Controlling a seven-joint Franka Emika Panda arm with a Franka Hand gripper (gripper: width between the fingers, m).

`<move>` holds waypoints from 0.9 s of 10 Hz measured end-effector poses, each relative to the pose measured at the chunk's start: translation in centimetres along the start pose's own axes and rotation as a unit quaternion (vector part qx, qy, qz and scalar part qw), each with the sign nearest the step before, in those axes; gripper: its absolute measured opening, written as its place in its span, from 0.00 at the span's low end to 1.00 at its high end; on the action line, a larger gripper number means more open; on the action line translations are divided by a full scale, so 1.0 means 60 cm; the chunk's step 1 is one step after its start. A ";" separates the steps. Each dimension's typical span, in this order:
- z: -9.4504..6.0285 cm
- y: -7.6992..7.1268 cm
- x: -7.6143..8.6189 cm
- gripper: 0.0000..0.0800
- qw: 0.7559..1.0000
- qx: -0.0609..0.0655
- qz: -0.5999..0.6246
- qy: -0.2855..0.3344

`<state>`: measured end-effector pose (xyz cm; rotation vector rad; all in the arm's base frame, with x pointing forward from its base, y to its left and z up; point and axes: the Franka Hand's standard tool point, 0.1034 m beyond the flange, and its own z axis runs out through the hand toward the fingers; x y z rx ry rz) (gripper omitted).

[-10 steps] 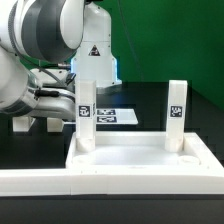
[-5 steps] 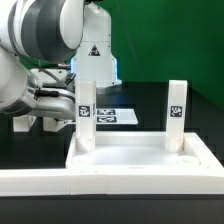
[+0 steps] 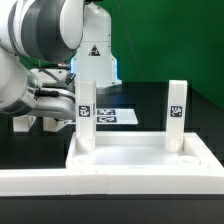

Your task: Assemble desk

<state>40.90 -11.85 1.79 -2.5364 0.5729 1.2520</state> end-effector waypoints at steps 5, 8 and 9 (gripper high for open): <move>-0.099 -0.028 -0.120 0.36 0.999 0.035 -0.014 0.010; -0.133 -0.129 -0.184 0.36 0.995 0.037 0.035 0.088; -0.146 -0.165 -0.193 0.36 0.992 0.032 0.042 0.115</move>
Offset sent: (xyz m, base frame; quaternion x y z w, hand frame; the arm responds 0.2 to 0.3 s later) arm -0.0119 0.0009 0.1000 0.0194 0.0116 0.0139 0.9996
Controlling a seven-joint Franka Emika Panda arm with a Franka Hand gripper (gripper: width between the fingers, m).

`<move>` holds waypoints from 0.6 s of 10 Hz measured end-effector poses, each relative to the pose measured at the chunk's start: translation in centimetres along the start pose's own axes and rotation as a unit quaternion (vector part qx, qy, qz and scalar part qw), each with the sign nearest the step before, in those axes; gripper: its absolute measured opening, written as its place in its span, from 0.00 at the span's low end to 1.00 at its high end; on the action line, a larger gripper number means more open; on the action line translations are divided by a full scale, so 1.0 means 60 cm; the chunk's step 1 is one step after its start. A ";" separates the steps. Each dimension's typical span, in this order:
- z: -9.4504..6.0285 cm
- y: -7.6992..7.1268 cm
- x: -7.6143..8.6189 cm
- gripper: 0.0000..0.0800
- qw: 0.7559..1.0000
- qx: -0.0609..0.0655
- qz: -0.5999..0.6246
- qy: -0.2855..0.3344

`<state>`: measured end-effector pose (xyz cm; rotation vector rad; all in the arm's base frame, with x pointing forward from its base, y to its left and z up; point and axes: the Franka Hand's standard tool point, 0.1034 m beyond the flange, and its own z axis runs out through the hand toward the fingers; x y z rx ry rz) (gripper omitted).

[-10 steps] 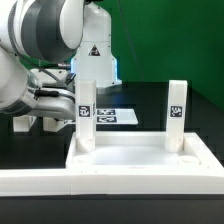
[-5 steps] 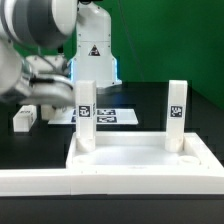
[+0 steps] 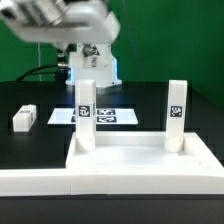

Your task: Assemble desk

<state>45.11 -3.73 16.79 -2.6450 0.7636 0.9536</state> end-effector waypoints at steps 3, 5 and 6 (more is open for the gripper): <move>-0.003 -0.029 0.025 0.36 0.995 0.007 -0.011 0.095; -0.008 -0.044 0.033 0.36 0.987 0.018 -0.019 0.158; -0.017 -0.068 0.041 0.36 0.982 0.022 -0.008 0.185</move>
Offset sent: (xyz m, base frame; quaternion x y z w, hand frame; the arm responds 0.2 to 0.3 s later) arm 0.0000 0.0000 0.0000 0.0000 0.1938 0.0000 0.9810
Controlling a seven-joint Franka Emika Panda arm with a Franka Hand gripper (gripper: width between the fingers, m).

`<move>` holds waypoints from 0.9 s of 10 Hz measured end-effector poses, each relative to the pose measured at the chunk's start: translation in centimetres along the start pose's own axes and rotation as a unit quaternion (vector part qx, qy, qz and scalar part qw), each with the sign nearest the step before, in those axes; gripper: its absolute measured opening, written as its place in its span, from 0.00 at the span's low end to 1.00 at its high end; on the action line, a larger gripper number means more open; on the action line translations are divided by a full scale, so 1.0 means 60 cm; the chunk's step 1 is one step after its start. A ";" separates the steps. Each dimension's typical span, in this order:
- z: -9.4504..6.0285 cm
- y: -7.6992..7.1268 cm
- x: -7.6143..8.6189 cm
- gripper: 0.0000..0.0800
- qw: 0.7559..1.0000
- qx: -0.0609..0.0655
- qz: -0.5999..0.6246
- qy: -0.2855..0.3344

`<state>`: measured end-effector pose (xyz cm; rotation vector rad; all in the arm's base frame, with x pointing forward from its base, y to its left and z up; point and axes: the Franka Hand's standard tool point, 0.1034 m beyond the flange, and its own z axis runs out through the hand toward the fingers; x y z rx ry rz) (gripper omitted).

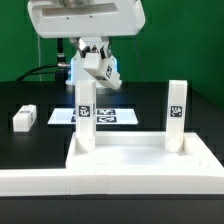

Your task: Assemble desk

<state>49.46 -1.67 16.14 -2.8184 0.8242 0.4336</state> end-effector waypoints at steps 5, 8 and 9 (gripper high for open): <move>-0.029 -0.093 0.028 0.36 0.989 -0.021 -0.016 0.146; -0.023 -0.117 0.032 0.36 0.972 0.004 -0.027 0.232; -0.026 -0.131 0.037 0.36 0.964 0.004 -0.041 0.263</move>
Offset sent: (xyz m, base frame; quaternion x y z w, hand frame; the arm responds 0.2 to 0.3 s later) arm 0.0068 -0.0242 -0.0117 -0.1327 0.2057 -0.0567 0.9679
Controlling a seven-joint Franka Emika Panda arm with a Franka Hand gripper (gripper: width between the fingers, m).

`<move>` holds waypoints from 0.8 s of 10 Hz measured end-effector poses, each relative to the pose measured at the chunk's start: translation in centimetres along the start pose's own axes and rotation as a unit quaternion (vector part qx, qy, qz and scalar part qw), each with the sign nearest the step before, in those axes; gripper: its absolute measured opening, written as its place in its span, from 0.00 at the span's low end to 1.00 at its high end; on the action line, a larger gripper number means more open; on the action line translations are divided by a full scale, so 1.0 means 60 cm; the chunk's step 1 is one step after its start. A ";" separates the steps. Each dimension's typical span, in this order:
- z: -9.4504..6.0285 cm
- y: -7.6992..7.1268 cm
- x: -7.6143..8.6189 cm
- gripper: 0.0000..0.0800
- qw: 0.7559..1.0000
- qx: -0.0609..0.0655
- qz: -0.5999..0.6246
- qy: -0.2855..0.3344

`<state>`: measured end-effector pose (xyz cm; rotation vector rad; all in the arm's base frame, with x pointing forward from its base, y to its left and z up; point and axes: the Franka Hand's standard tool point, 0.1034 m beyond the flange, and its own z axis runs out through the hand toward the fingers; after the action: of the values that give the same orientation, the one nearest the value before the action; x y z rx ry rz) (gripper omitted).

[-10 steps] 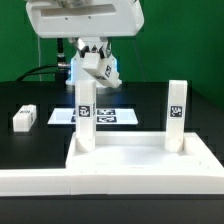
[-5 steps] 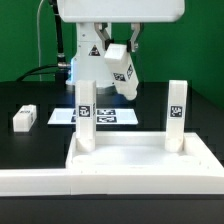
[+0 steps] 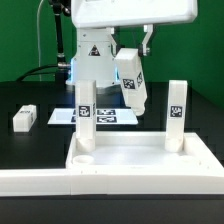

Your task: Assemble desk

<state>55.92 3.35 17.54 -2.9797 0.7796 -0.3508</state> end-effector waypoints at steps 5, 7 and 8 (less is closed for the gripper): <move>-0.034 -0.114 0.015 0.36 0.990 0.069 -0.009 0.123; -0.023 -0.138 -0.003 0.36 0.986 0.090 -0.007 0.139; -0.020 -0.144 -0.007 0.36 0.985 0.094 -0.007 0.142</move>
Offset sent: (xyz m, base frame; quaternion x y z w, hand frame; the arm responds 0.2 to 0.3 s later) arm 0.0100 -0.0111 0.0344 -0.0637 0.1907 -0.0472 0.9785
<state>59.44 11.08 19.44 -2.7925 0.6987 -0.8156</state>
